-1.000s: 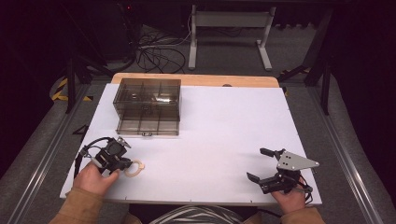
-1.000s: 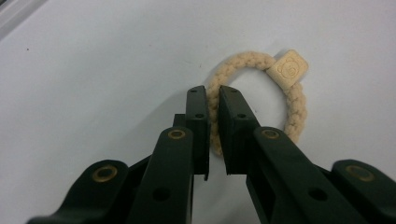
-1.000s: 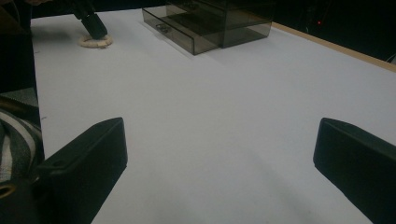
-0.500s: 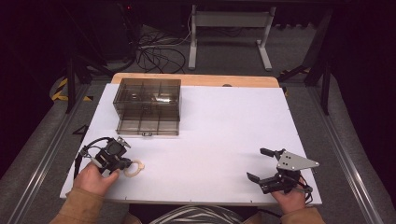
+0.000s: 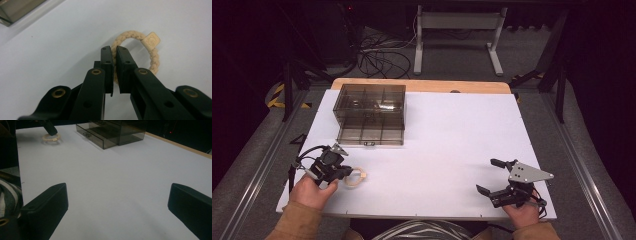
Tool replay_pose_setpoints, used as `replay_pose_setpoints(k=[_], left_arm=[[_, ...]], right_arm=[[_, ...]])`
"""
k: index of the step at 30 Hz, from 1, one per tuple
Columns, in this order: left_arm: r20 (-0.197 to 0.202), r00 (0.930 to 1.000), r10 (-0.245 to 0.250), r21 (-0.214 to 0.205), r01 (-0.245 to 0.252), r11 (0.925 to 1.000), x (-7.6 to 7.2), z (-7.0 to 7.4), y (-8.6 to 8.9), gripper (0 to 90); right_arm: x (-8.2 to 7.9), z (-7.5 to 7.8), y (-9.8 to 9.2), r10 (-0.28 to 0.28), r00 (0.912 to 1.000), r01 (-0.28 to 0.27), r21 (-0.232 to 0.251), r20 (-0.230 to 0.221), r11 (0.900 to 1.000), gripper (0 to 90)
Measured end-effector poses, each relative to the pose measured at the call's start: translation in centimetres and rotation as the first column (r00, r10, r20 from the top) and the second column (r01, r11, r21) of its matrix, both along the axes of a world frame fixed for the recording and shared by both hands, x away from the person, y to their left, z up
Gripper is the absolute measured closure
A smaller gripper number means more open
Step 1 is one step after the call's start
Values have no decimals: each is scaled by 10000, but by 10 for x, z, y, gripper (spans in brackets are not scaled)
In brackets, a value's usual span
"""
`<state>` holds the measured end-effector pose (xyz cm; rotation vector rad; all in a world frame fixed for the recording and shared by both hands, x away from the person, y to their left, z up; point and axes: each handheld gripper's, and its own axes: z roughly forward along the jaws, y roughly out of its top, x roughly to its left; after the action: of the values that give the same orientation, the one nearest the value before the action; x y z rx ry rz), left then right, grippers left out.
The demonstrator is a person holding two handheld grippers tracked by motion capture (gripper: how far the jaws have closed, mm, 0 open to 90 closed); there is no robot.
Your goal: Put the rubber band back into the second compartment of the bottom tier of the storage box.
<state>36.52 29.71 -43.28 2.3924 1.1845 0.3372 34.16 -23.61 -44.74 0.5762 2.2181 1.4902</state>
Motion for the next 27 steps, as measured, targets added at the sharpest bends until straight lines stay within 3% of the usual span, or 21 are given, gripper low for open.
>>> replay_pose_setpoints(k=[13,27], left_arm=[[1042,9944,164,-652,-96,9978,-7,11,5,849],[1590,9868,303,-1222,-108,9925,-12,17,10,849]], right_arm=[[0,0,0,8,10000,-8,-6,-10,10000,36],[0,0,0,-15,10000,15,16,-30,10000,36]])
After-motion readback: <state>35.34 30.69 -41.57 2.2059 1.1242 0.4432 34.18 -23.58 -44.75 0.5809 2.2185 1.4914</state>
